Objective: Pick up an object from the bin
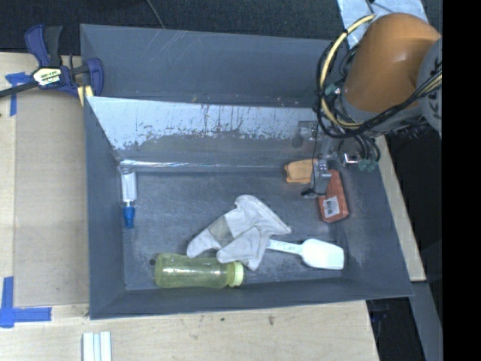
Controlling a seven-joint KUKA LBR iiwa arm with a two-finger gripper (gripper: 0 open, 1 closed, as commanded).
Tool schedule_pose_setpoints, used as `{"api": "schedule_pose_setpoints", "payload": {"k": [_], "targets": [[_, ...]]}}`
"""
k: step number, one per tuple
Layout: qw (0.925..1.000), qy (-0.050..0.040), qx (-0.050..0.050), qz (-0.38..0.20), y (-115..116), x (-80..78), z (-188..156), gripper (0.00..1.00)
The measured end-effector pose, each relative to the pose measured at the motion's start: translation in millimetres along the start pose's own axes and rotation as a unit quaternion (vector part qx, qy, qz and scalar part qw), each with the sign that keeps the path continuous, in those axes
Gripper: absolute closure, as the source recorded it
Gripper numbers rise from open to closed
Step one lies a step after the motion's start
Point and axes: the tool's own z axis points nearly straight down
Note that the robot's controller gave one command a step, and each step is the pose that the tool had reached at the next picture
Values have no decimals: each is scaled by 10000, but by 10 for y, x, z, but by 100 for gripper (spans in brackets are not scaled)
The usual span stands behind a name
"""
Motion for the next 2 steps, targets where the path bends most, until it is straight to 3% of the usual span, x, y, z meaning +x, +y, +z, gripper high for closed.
{"api": "schedule_pose_setpoints", "payload": {"k": [1, 2], "targets": [[10000, -39, 4, -7, 2, -11, -52, 0], [9993, -54, 18, -367, 191, 92, 75, 0]]}}
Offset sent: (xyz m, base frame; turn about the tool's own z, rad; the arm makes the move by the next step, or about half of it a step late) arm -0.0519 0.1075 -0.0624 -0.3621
